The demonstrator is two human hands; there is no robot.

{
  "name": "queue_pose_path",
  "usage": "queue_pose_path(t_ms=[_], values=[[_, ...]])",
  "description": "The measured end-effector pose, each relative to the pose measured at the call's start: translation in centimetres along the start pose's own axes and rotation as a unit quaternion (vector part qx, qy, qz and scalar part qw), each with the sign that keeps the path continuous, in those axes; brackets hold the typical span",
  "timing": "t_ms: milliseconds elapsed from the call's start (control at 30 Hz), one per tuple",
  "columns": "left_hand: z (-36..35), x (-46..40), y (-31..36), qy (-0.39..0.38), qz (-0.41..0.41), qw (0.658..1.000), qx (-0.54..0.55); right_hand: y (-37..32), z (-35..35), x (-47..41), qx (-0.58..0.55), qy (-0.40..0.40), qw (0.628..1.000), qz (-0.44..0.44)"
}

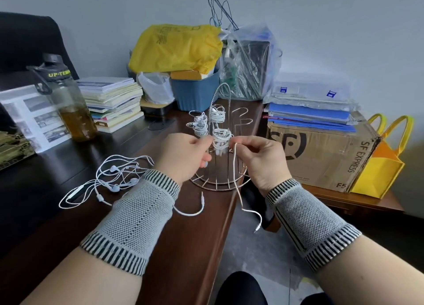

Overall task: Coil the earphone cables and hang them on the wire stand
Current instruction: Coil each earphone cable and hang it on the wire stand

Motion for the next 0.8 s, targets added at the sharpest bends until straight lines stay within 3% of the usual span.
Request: queue_pose_path(t_ms=[67,267,400,500,667,800], values=[[0.8,0.3,1.1,-0.002,-0.028,0.998,-0.049,0.2,0.0,-0.1,-0.008,0.003,1.000,-0.009],[-3.5,2.7,1.8,-0.127,-0.029,0.987,-0.090,0.9,-0.1,-0.2,-0.050,-0.001,0.998,-0.036],[-3.2,2.6,2.1,-0.105,-0.044,0.992,-0.056,1.2,0.0,-0.3,-0.027,0.011,0.999,-0.037],[-2.6,2.8,2.9,-0.134,-0.069,0.987,-0.052,1.3,0.0,-0.3,-0.021,0.009,0.999,-0.032],[0.8,2.4,6.4,-0.017,-0.183,0.971,-0.151,1.0,-0.3,-0.3,-0.023,0.029,0.999,-0.036],[2.3,1.0,7.7,0.097,-0.203,0.943,-0.245,0.9,-0.7,-0.6,-0.009,0.046,0.998,-0.048]])
Point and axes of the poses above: each hand's wrist, its own x-axis away from the middle knuckle, its own z-axis out of the back of the hand, y = z × x, the point moved 7 cm from there along -x, towards the middle knuckle, and after that the axes turned 2 degrees about z, right-handed, at the moved point
